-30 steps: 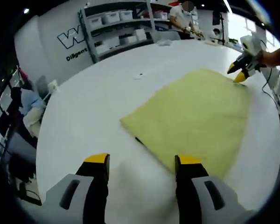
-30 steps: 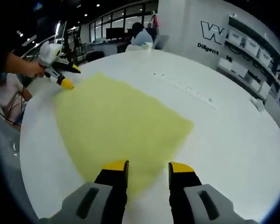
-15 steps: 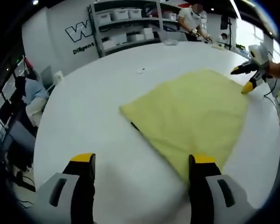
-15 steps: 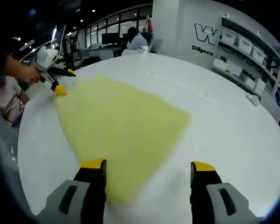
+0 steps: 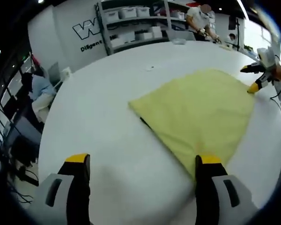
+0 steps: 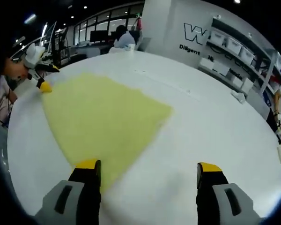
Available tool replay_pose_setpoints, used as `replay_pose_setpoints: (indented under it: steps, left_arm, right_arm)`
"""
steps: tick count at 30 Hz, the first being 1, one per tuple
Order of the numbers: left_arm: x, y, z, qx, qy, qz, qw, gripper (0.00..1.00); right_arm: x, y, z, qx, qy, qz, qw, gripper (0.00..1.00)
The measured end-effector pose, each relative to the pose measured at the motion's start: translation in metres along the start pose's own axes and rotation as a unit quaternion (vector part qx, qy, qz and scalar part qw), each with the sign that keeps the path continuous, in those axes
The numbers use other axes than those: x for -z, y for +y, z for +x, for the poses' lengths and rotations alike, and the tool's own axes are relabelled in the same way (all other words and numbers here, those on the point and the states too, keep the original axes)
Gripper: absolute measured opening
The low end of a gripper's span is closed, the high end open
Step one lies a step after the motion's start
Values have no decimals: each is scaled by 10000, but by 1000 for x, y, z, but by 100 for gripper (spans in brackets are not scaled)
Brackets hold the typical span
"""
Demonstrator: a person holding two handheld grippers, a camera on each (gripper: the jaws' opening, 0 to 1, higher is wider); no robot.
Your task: Fold the garment on the visible template until the final outline fits inside the template.
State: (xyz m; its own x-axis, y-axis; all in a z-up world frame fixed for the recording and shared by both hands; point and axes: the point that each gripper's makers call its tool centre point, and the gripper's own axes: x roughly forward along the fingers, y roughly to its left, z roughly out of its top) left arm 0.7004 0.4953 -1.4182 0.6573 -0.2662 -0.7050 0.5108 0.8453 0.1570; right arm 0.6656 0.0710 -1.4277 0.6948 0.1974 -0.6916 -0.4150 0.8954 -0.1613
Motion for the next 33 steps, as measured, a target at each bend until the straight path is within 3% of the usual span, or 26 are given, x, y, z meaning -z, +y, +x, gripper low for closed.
replay_pose_setpoints:
  steps: [6,10,14,16,21,29,33]
  left_arm:
    - [2,-4,-9,73,-69,24,9999,90]
    - [6,-13,-13,247,-72,89,9996,90]
    - [17,-14,-13,185,54,188,9996,90]
    - [21,-14,-15,171,75,168,9997,91]
    - [27,-11,-20,93,136,113,9998,91]
    - [31,-9,-28,33,171,165,9997,88]
    - [36,-8,-36,28,164,219,9996,87]
  right_arm:
    - [7,-3,-9,13,65,1,10000,76]
    - [15,6,-15,-203,39,126,9997,74]
    - [30,8,-20,-187,182,-98,9996,72]
    - [33,3,-21,-128,192,180,9996,74]
    - [40,-2,-25,-59,335,82,9994,70]
    - [36,-4,-41,-32,192,137,9997,69]
    - [38,7,-47,-289,151,129,9994,70]
